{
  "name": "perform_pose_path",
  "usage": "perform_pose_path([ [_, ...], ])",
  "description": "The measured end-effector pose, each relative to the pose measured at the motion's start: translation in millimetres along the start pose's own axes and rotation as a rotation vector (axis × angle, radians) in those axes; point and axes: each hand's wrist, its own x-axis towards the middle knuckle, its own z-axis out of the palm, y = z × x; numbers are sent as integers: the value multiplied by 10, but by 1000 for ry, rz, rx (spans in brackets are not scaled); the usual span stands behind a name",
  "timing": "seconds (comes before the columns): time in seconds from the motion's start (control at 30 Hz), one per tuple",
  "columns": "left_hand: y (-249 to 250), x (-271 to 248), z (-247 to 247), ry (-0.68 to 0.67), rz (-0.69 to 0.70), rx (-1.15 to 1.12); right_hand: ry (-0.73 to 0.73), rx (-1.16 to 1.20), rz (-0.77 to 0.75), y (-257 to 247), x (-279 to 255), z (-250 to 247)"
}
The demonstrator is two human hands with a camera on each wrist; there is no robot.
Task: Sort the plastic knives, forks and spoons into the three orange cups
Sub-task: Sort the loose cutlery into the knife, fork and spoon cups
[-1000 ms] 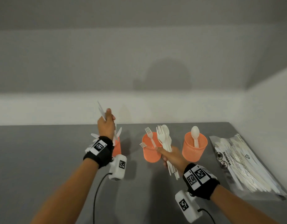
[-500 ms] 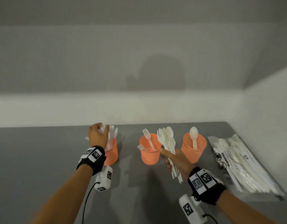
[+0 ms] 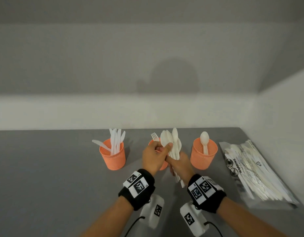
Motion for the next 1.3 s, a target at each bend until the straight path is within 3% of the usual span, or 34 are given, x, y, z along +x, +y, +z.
perform_pose_path([
  [0.27,93,-1,87,-8,-45,-18,-87,53,50,-30,-61,-100],
  [0.5,289,25,62,-5,10,1,-117,99,159,-78,-93,-144],
  [0.67,407,66,-99,161,-54,-425,-108,300,249,-117,-70,-235],
  [0.77,331,106,-162,21,-89,-446,-187,383,292,-126,-87,-298],
  [0.87,244,14,-114,-261,-120,-302,-332,448,352,-156,-115,-321],
  [0.93,215,-73,-35,-423,-118,-335,-450,490,377,-194,-123,-313],
  [1.07,167,-89,73,-399,-158,-343,-624,452,417,-243,-138,-338],
  [1.2,229,-89,114,-323,-131,-285,-485,192,361,-250,-163,-349],
  [1.3,310,-99,164,-275,-112,-304,-359,153,301,-237,-188,-361],
])
